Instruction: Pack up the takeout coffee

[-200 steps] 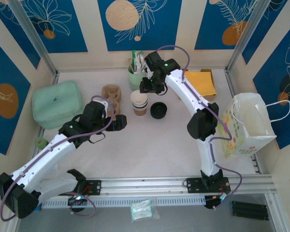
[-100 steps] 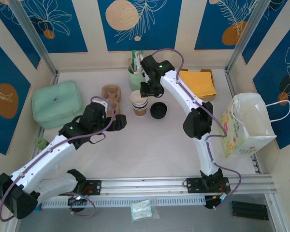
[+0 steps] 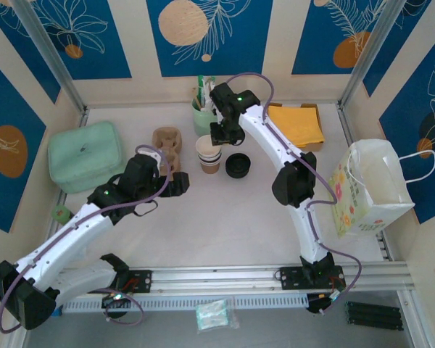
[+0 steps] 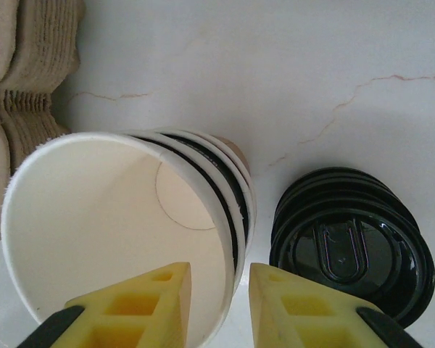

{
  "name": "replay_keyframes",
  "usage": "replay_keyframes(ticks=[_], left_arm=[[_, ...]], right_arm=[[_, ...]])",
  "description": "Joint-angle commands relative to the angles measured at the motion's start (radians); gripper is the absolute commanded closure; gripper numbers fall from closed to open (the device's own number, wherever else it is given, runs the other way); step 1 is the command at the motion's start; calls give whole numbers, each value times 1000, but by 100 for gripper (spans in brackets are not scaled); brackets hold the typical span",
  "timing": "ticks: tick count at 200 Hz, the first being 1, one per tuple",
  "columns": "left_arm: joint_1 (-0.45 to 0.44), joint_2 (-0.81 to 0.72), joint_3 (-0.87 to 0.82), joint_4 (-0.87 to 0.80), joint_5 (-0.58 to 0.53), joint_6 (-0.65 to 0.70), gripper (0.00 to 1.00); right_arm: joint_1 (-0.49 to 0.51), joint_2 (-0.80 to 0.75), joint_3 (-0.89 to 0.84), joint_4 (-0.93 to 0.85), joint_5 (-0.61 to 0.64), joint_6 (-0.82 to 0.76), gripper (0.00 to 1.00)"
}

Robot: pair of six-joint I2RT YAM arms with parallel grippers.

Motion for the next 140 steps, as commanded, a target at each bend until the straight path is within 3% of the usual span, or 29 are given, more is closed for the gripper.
replay_keyframes(ticks=[1, 31, 77, 140], left_arm=[[-8, -18, -12, 8, -17, -8, 1], [-8, -17, -15, 10, -18, -7, 1], [-8, -13, -14, 14, -14, -4, 1], [-8, -5, -12, 25, -6, -2, 1]], right_arm=[[5, 19, 39, -30, -9, -11, 72], [5, 21, 45, -33, -11, -13, 78], [5, 3, 71, -54, -5, -28, 100], [-10, -82, 77, -56, -12, -32, 100]])
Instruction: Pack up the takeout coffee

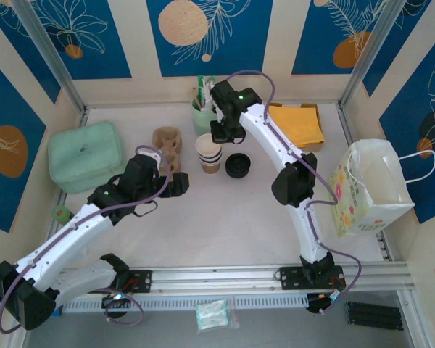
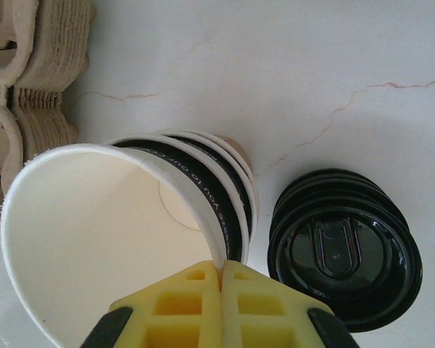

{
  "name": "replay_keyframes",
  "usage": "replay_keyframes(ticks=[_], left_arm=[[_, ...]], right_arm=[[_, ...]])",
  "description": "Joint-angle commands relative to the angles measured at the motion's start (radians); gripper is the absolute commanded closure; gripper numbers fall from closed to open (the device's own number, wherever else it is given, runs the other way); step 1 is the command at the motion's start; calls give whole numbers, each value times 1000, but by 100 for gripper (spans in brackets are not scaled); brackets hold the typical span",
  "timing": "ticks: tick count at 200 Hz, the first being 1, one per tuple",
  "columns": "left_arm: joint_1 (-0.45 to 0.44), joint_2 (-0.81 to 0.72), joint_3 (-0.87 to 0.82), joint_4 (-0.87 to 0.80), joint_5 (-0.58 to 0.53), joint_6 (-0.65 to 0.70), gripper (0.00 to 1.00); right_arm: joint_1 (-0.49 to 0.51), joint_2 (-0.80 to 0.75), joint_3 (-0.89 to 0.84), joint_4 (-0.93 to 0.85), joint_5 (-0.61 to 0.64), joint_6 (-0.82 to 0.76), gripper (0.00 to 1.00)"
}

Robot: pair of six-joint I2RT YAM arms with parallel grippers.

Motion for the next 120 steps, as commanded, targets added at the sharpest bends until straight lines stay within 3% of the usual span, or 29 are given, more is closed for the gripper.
replay_keyframes(ticks=[1, 120], left_arm=[[-8, -2, -5, 24, -6, -3, 1], [-8, 12, 46, 11, -9, 10, 1]], right_arm=[[-9, -82, 25, -23, -13, -10, 100], [-18, -328, -29, 6, -96, 24, 100]])
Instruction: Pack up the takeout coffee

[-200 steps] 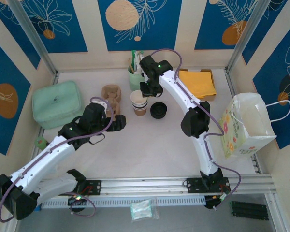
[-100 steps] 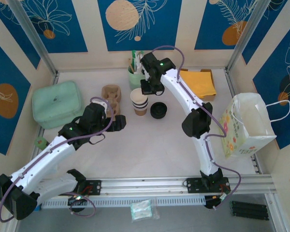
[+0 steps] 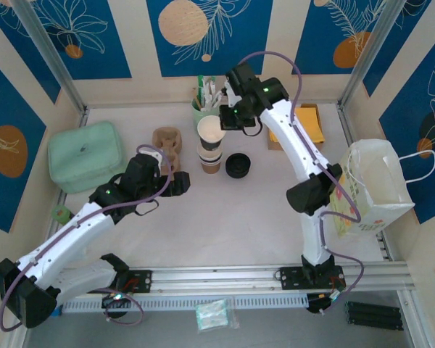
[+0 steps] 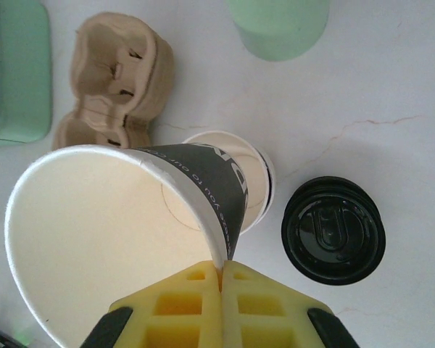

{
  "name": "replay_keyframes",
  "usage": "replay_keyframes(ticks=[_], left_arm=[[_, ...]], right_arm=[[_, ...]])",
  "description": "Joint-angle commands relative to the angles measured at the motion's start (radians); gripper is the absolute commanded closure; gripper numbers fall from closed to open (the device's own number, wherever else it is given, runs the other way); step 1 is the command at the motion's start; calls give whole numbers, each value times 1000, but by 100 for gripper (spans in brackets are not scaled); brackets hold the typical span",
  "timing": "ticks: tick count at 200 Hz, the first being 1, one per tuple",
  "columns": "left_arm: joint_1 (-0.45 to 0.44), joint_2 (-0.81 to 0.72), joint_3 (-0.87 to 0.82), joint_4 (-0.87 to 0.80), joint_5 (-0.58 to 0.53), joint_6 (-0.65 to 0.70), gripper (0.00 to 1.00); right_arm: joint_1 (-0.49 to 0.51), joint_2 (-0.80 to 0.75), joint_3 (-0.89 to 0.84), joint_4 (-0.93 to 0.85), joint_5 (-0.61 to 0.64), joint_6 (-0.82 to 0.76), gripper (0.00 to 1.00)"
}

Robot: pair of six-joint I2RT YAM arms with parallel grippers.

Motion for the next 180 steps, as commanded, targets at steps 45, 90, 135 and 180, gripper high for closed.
replay_keyframes(ticks=[45, 90, 135, 180], left_arm=[[-13, -28, 32, -27, 8, -23, 0], [-49, -86, 4, -70, 7, -58, 1], [-114, -142, -52, -69, -10, -138, 1], [-177, -134, -88, -49, -45, -178, 1]], right_arm=[[49, -341, -286, 97, -33, 48, 100], [98, -569, -661, 225, -14, 108, 100], [154, -680, -1028, 353, -15, 193, 100], [200, -657, -1216, 440, 15, 237, 100]])
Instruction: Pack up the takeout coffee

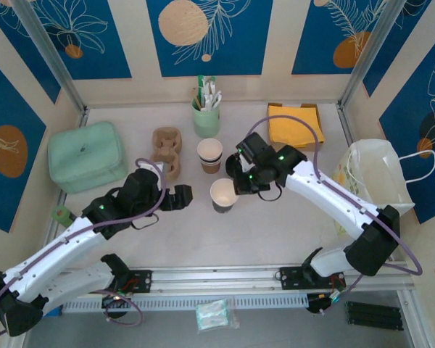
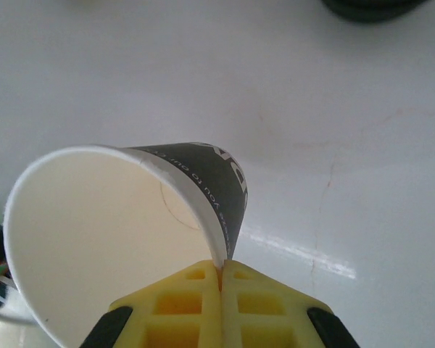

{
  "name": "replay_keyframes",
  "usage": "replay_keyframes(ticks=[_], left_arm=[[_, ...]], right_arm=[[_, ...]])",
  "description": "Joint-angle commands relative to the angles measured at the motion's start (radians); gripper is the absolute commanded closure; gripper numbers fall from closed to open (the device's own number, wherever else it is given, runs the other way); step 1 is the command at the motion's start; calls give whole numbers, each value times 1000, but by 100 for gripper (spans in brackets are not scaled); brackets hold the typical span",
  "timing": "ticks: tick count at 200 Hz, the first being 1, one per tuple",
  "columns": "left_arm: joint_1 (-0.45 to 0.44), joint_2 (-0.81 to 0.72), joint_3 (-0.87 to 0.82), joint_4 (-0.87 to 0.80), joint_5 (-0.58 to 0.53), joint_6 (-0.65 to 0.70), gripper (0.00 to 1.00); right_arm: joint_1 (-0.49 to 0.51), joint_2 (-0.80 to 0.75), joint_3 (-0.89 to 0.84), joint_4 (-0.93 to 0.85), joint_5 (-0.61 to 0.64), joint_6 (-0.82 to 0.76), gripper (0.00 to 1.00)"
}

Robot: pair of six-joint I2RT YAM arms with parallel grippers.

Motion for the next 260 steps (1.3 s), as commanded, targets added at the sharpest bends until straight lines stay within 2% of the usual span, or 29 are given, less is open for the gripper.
replay_keyframes(ticks=[1, 45, 115, 150, 216, 260], left_arm=[[-32, 3, -21, 2, -36, -42, 1], [-70, 39, -37, 38, -62, -62, 1], [-90, 105, -9, 57, -64, -71, 1], [-93, 111, 0, 48, -61, -82, 1], [-93, 128, 6, 66, -44, -69, 0], [-94, 139, 40, 51, -60, -33, 1]], right_arm=[[16, 7, -45, 77, 18, 45, 100], [18, 49, -113, 122, 19, 49, 100], [21, 102, -116, 123, 8, 55, 100], [20, 83, -126, 112, 12, 52, 84], [23, 5, -135, 89, -3, 64, 71], [-15, -96, -79, 17, 20, 57, 54]])
